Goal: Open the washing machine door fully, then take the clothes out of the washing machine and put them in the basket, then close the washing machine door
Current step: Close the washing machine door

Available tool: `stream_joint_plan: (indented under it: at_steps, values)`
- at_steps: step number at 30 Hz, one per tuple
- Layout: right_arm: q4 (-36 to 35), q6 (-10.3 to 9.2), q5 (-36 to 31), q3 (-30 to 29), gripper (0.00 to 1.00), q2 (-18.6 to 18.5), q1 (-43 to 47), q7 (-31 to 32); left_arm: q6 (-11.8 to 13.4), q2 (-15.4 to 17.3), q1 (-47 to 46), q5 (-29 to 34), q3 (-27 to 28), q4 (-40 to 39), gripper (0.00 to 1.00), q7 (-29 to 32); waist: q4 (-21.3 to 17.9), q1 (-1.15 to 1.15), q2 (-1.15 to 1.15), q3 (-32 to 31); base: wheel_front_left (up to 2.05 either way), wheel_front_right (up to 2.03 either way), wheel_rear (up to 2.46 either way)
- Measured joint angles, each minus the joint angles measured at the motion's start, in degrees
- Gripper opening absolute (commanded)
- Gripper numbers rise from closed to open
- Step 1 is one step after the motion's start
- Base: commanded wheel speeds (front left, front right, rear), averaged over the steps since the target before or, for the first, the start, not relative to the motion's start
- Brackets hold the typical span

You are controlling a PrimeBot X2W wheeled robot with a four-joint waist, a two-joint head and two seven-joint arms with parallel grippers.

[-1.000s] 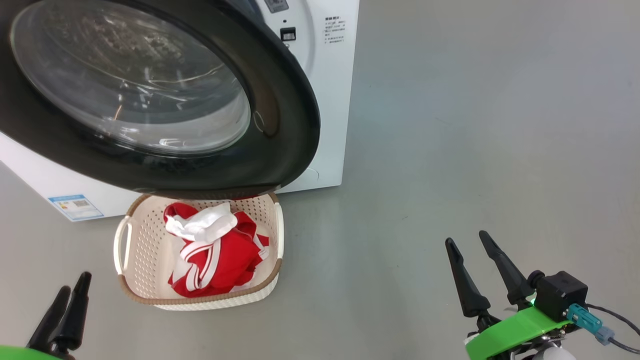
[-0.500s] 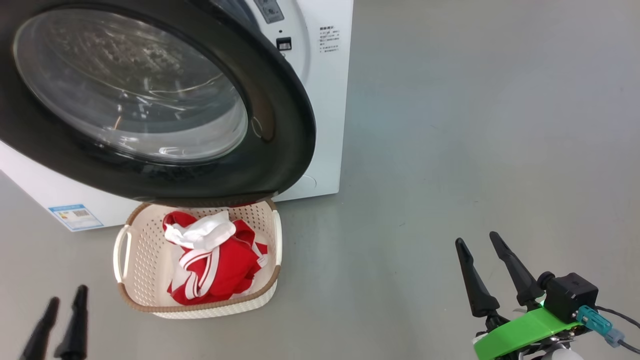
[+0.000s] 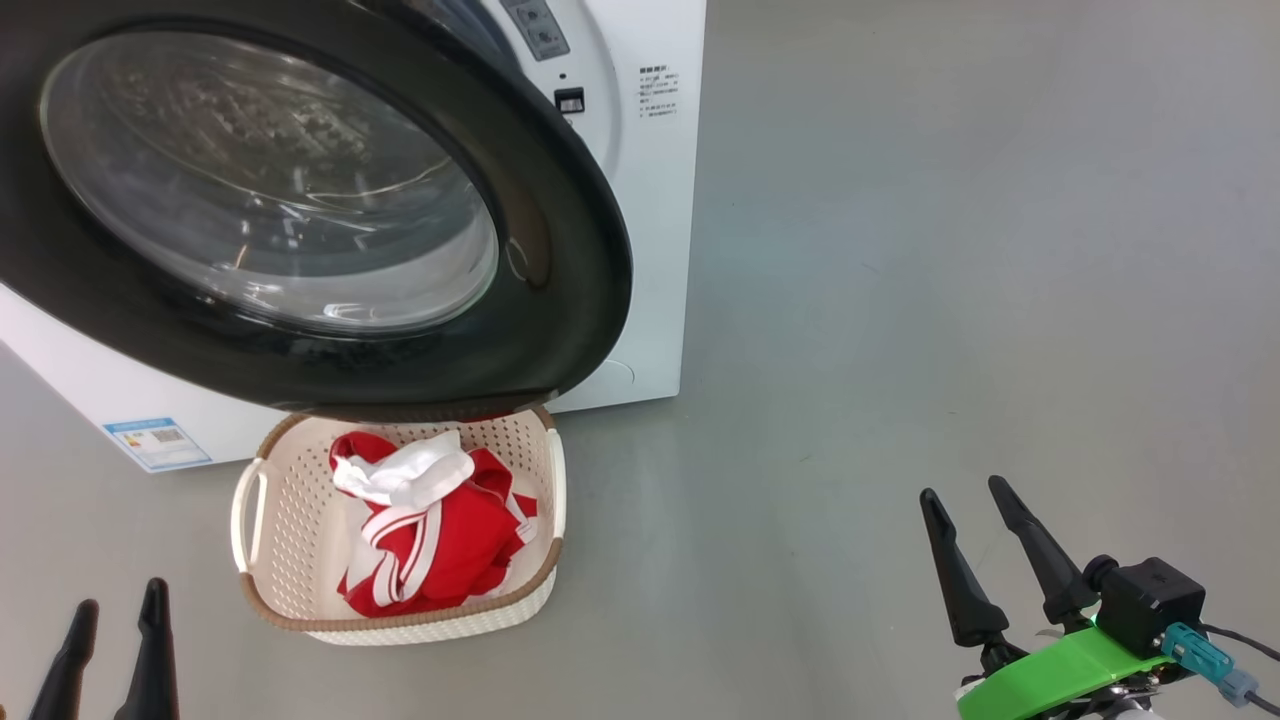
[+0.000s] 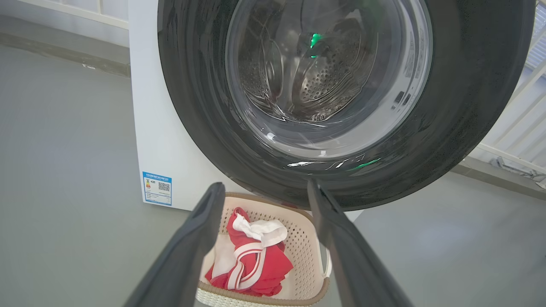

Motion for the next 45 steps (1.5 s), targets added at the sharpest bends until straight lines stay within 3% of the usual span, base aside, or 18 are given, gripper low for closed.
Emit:
stream_joint_plan:
  at_steps: [11,21,45]
  values:
    - [-0.1,0.0,0.0,-0.4,1.0,0.0,0.0,0.0,0.0,-5.2,0.6,11.7,4.5,-2.7,1.0,0.0,0.0,0.0,0.0,0.0,0.0,0.0,0.0]
    - [-0.1,0.0,0.0,-1.1,1.0,0.1,0.0,0.0,0.0,-9.3,1.8,16.5,7.9,-3.1,1.0,0.0,0.1,0.0,0.0,0.2,0.0,0.0,0.0]
    - [-0.2,0.0,0.0,-1.5,1.0,0.1,0.0,0.0,0.0,-10.3,1.9,18.9,8.5,-2.7,1.0,0.0,0.9,0.0,0.0,-0.3,0.0,0.0,0.0]
